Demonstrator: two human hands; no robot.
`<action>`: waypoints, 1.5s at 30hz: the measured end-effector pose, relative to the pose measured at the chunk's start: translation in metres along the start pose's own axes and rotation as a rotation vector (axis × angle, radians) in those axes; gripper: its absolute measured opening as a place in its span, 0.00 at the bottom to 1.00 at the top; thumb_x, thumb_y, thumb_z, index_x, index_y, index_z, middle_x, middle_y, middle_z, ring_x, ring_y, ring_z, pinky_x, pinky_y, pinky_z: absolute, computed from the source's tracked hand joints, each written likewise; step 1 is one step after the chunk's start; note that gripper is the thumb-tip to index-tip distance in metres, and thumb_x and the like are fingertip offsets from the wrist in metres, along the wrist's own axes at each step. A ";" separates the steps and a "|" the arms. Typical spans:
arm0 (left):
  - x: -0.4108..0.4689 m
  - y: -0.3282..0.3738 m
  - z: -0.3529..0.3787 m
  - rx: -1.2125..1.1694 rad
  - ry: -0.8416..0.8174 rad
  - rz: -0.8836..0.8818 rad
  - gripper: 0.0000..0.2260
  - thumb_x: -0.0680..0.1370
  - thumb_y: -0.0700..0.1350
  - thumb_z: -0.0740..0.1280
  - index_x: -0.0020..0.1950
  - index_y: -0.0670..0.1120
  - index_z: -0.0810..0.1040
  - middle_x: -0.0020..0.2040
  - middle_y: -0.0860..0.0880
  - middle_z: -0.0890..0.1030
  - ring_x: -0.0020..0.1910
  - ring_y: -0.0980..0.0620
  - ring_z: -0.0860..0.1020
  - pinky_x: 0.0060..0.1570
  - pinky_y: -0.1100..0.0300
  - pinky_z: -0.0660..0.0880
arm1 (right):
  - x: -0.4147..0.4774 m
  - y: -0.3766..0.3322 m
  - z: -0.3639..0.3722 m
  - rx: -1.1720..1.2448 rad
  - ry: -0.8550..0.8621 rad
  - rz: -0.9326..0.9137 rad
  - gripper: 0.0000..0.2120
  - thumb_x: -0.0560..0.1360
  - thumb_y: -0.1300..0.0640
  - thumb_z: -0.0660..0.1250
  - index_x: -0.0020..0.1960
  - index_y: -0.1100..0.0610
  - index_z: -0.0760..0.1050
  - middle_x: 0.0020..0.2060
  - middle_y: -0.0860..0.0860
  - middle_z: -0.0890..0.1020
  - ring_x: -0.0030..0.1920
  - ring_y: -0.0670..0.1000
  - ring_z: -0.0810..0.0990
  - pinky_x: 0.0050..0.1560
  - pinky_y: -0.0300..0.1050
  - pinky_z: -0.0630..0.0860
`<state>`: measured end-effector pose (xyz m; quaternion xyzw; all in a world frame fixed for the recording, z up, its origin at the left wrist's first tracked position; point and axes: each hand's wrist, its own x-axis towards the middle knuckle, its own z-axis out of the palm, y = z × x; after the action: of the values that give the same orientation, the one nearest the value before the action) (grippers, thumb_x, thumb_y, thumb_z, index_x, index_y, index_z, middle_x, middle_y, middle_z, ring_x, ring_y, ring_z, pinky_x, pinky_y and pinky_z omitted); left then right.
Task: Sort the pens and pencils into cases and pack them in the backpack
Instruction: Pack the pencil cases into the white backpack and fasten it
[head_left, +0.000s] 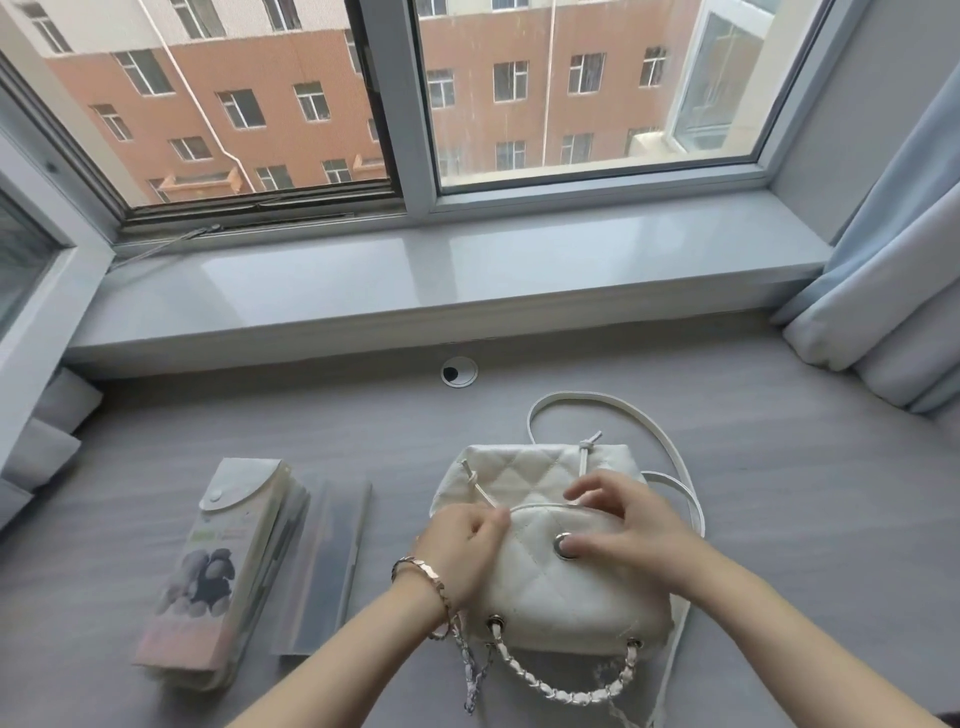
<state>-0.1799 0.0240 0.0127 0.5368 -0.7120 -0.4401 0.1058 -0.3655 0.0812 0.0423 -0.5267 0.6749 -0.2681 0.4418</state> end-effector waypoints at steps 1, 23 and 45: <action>-0.004 -0.002 -0.005 -0.078 -0.010 0.046 0.20 0.73 0.58 0.51 0.31 0.47 0.74 0.33 0.53 0.77 0.35 0.53 0.74 0.43 0.54 0.71 | -0.003 -0.005 -0.004 0.046 -0.014 -0.009 0.19 0.62 0.61 0.78 0.42 0.43 0.75 0.43 0.42 0.81 0.47 0.40 0.79 0.48 0.30 0.73; -0.003 0.027 0.008 0.833 0.026 0.365 0.13 0.66 0.54 0.55 0.30 0.47 0.73 0.24 0.48 0.76 0.22 0.49 0.76 0.19 0.64 0.66 | -0.033 -0.037 -0.003 -0.557 0.246 -0.066 0.14 0.73 0.39 0.60 0.50 0.48 0.73 0.42 0.42 0.74 0.48 0.40 0.73 0.46 0.37 0.67; -0.026 0.014 0.015 0.682 0.226 0.278 0.26 0.47 0.48 0.67 0.45 0.56 0.82 0.32 0.55 0.77 0.29 0.53 0.77 0.20 0.65 0.70 | 0.073 -0.073 -0.020 0.232 0.474 -0.173 0.07 0.77 0.54 0.62 0.47 0.56 0.67 0.35 0.44 0.71 0.35 0.41 0.70 0.37 0.36 0.65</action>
<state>-0.1885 0.0545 0.0225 0.4847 -0.8673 -0.0975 0.0575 -0.3524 -0.0117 0.0889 -0.4508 0.6768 -0.4959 0.3045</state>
